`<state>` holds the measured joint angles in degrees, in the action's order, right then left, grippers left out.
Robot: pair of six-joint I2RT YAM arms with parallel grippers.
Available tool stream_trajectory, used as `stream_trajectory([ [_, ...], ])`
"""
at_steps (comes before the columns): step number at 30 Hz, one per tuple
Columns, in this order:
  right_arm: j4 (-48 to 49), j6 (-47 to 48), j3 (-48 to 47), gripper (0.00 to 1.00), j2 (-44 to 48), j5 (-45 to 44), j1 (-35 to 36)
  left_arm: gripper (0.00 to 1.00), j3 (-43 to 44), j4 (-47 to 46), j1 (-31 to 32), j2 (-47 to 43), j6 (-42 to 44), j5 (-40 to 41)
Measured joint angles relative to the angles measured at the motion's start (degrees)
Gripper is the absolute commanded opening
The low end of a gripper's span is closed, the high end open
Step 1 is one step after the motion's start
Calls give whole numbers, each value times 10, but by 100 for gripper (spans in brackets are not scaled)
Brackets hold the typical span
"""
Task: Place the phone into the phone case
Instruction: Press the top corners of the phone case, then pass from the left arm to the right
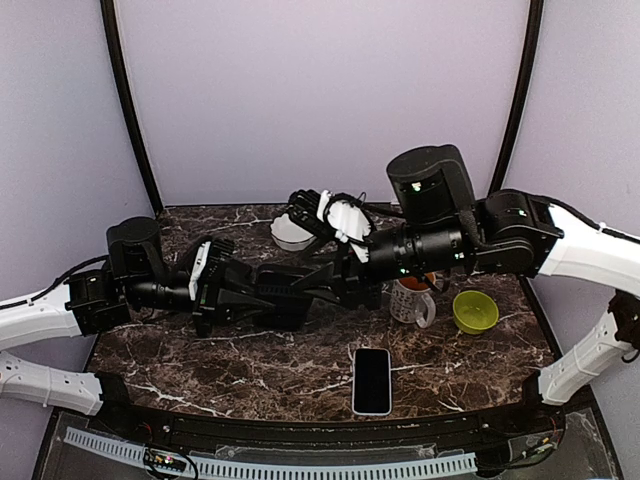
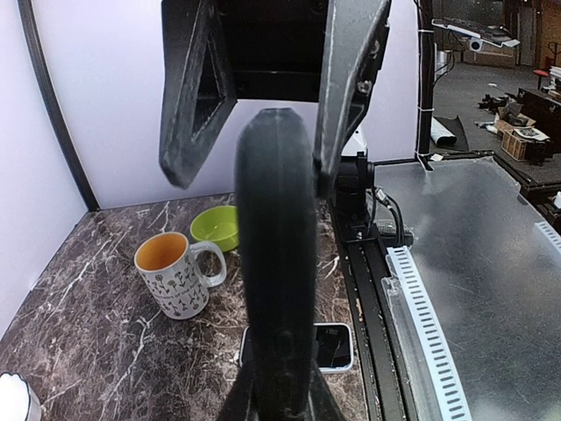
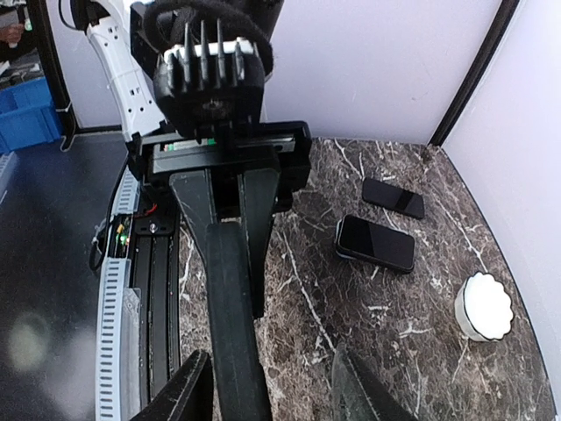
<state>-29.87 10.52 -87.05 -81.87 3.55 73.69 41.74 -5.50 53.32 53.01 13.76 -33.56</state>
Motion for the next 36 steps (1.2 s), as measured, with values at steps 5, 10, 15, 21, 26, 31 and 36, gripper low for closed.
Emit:
stream_trajectory([
  [5, 31, -9, 22, 49, 23, 0, -1, 0, 0, -1, 0, 0, -5, 0],
  [10, 47, -12, 26, 31, 21, -1, -2, 0, 0, -1, 0, 1, -5, 0],
  [15, 53, -13, 26, 0, 14, 16, -3, 0, 0, -2, -1, 2, -11, 5],
  [21, 47, -2, 26, 22, 13, 43, -7, 0, -1, 5, -2, 2, -14, -5],
  [26, 65, -17, 31, 65, 11, 33, -13, 0, -1, -5, 0, 2, -28, -5],
  [31, 133, -47, 95, 65, 25, 22, -17, 0, -3, -35, -1, -8, -70, -5],
  [36, 207, -86, 158, 30, 29, 32, -17, 0, -12, -93, -7, -24, -140, -12],
])
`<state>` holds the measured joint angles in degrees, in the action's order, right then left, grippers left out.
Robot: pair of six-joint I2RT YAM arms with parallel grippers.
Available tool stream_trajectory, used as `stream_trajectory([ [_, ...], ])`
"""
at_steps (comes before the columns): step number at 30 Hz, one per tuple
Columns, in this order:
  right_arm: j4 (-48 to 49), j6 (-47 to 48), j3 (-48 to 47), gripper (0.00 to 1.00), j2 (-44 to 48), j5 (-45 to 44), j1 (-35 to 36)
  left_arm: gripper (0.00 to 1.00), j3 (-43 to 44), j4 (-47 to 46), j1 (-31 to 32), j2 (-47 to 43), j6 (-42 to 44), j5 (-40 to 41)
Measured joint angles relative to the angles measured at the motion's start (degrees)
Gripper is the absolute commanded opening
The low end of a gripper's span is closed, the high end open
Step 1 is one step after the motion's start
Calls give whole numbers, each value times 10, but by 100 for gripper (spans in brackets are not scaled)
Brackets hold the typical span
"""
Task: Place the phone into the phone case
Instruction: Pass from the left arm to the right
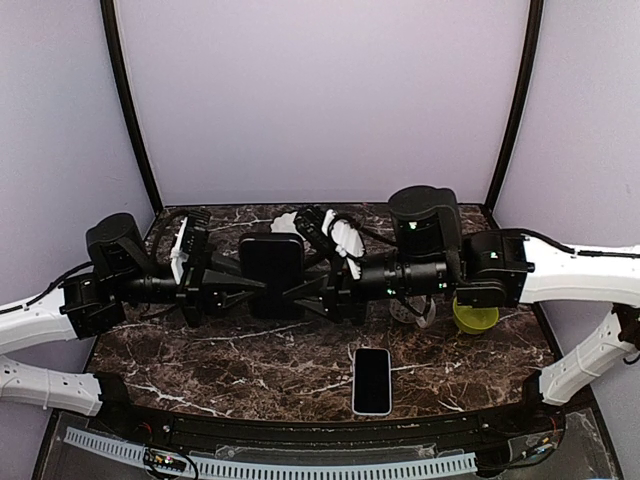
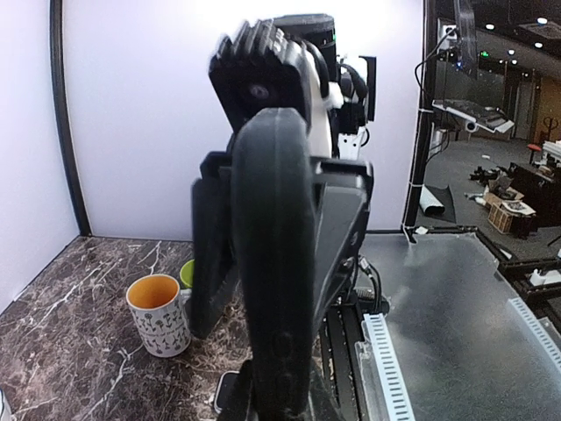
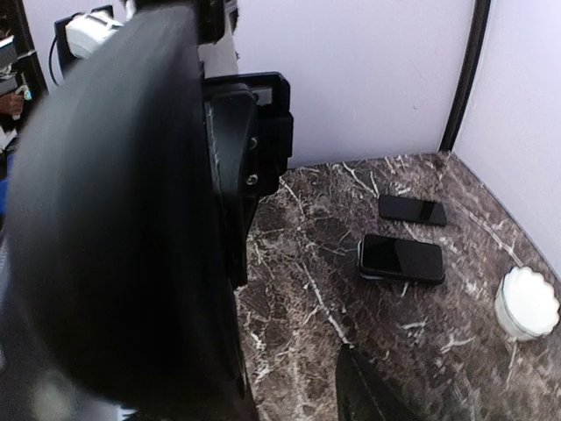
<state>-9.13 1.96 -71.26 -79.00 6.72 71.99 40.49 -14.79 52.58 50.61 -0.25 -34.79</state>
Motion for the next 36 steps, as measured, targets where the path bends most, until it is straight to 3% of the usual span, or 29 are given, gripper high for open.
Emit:
stream_trajectory([
  [4, 61, -42, 34, 0, 5, 27, 1, 0, -2, -28, -7, 1, -41, -6],
  [9, 84, -68, 49, 0, 15, 51, 1, 0, -2, -41, -10, 3, -68, -22],
  [11, 92, -79, 54, 0, 16, 52, 1, 29, -2, -40, -10, 4, -71, -22],
  [12, 94, -87, 56, 0, 16, 51, 1, 56, -2, -39, -10, 5, -72, -20],
  [14, 92, -118, 56, 0, 16, 35, 2, 79, -1, -40, -9, 5, -59, -5],
  [15, 88, -134, 56, 0, 16, 20, 2, 86, -1, -39, -9, 4, -57, 6],
  [18, 58, -189, 56, 0, 17, -42, 1, 92, 5, -25, -9, 4, -39, 75],
  [22, -10, -276, 53, 0, 3, -103, -2, 94, 18, 0, -8, 7, -14, 226],
  [27, -47, -372, 55, 0, -65, -98, -3, 94, 37, 31, -8, 30, 13, 413],
  [31, -26, -436, 96, 0, -97, -62, -3, 94, 37, 50, -9, 31, 22, 484],
  [36, 31, -509, 139, 0, -140, -4, -3, 93, 37, 50, -9, 23, 31, 512],
])
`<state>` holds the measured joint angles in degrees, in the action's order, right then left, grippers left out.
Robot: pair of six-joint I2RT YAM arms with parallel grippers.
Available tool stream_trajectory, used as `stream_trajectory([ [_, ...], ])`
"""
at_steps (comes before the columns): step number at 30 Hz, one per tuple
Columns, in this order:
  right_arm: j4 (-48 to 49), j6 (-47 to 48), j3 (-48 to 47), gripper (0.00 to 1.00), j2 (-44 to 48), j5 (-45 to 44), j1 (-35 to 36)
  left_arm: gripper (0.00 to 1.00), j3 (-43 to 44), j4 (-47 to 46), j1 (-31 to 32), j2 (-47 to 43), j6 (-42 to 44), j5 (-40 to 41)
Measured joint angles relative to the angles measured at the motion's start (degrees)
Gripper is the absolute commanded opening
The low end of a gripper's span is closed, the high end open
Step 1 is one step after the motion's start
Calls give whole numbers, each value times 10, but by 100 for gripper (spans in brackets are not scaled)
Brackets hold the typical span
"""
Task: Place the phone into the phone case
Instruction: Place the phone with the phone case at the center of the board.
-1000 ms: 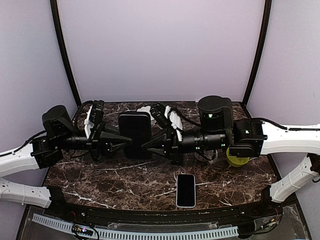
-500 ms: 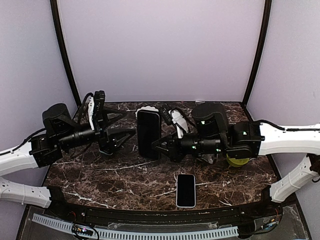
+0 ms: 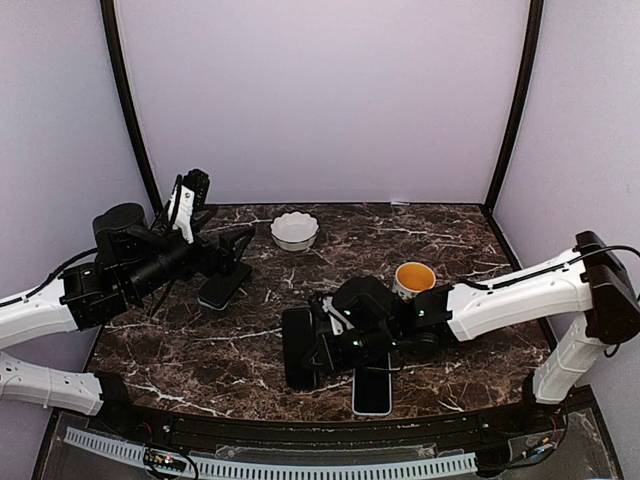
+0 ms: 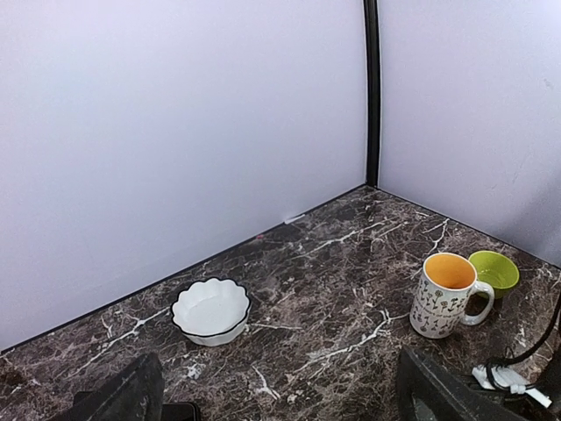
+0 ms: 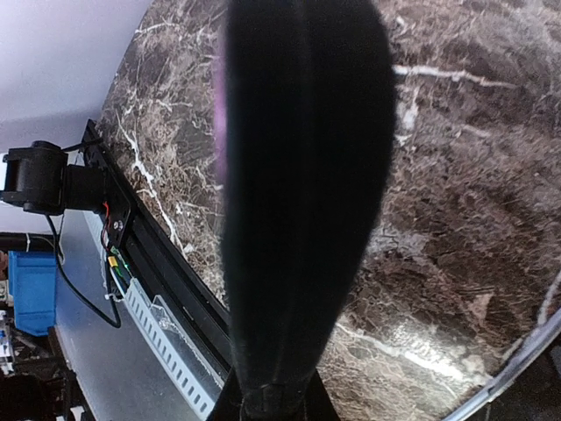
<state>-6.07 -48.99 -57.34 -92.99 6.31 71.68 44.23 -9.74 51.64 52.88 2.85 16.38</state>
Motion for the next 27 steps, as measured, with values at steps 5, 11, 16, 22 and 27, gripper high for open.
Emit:
stream_trajectory([
  [5, 42, -47, 32, 0, -16, 28, 0, 93, 0, 0, 0, -2, 2, 7],
  [11, 61, -78, 58, 9, -16, 33, -3, 93, 0, 0, 0, -2, 5, 9],
  [16, 35, -78, 68, 23, -18, 22, -13, 93, 0, 0, 0, -2, 6, 12],
  [22, 10, -78, 68, 33, -35, -6, -19, 93, 0, 0, 0, -2, 9, 17],
  [27, -24, -77, 64, 39, -48, -23, -19, 93, 0, 0, 0, -2, 10, 19],
])
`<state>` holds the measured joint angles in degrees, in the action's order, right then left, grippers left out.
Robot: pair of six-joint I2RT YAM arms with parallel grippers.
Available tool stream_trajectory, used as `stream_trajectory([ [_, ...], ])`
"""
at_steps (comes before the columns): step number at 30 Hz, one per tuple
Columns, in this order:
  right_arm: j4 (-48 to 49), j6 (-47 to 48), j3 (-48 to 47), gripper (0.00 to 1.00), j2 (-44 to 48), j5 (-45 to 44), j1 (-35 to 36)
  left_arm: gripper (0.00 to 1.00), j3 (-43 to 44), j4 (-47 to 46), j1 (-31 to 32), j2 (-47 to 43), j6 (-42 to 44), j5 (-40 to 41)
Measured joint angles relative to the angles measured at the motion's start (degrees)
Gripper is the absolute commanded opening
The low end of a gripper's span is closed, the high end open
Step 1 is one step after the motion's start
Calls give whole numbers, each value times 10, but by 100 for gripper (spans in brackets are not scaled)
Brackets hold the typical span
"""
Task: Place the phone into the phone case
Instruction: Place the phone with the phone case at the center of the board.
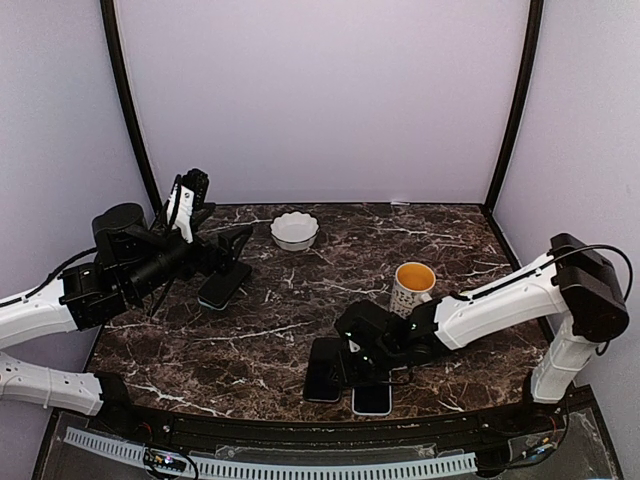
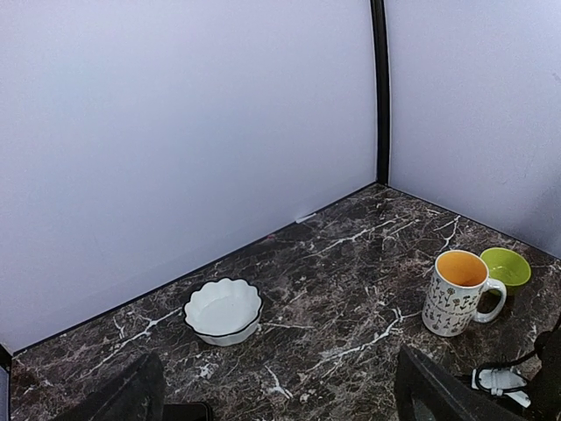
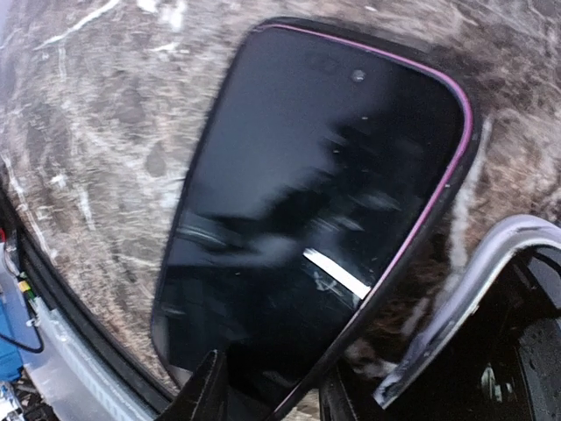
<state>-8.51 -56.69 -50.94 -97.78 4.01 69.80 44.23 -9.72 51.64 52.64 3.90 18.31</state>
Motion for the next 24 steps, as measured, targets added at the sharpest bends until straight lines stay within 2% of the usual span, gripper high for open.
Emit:
stream_trajectory([
  [6, -77, 13, -58, 41, -31, -30, 10, 93, 0, 0, 0, 0, 0, 3],
  [19, -299, 33, -253, 44, -92, -160, 76, 93, 0, 0, 0, 0, 4, 7],
  [24, -329, 30, -264, 45, -97, -172, 94, 93, 0, 0, 0, 0, 4, 8],
])
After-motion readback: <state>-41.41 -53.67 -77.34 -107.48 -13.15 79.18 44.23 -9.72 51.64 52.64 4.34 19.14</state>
